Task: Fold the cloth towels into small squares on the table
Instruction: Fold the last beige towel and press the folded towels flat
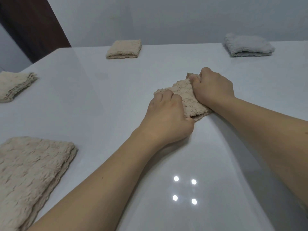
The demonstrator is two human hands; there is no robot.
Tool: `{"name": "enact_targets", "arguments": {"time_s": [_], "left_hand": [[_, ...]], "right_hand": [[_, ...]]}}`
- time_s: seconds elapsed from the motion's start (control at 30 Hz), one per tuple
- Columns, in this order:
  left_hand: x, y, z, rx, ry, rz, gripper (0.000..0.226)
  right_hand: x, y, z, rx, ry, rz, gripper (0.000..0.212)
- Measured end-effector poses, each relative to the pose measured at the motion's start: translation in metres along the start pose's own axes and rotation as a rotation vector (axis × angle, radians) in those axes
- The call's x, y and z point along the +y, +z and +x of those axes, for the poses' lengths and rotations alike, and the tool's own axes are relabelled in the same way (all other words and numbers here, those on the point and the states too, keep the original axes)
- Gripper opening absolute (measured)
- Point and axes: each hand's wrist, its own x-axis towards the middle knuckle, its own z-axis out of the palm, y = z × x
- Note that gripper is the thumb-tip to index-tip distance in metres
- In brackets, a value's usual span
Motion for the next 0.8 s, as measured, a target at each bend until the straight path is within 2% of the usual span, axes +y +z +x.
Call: {"name": "enact_targets", "arguments": {"time_s": [0.3, 0.47, 0.63, 0.73, 0.8], "left_hand": [[0.000, -0.006, -0.002, -0.188, -0.081, -0.015, 0.052], [0.000, -0.012, -0.003, -0.268, -0.101, -0.035, 0.035], [0.005, -0.019, -0.003, -0.338, -0.143, -0.096, 0.048], [-0.004, -0.024, -0.007, -0.403, -0.106, -0.129, 0.057], [-0.012, -0.027, -0.007, -0.412, -0.117, -0.214, 0.055]], "right_hand": [[0.000, -0.001, -0.001, -0.009, -0.012, 0.012, 0.042], [0.000, -0.002, -0.001, -0.017, -0.014, 0.016, 0.039], [0.000, -0.002, -0.002, -0.018, -0.012, 0.023, 0.040], [0.000, -0.002, -0.002, -0.014, -0.006, 0.029, 0.041], [0.000, -0.003, -0.002, -0.008, -0.007, 0.025, 0.042]]}}
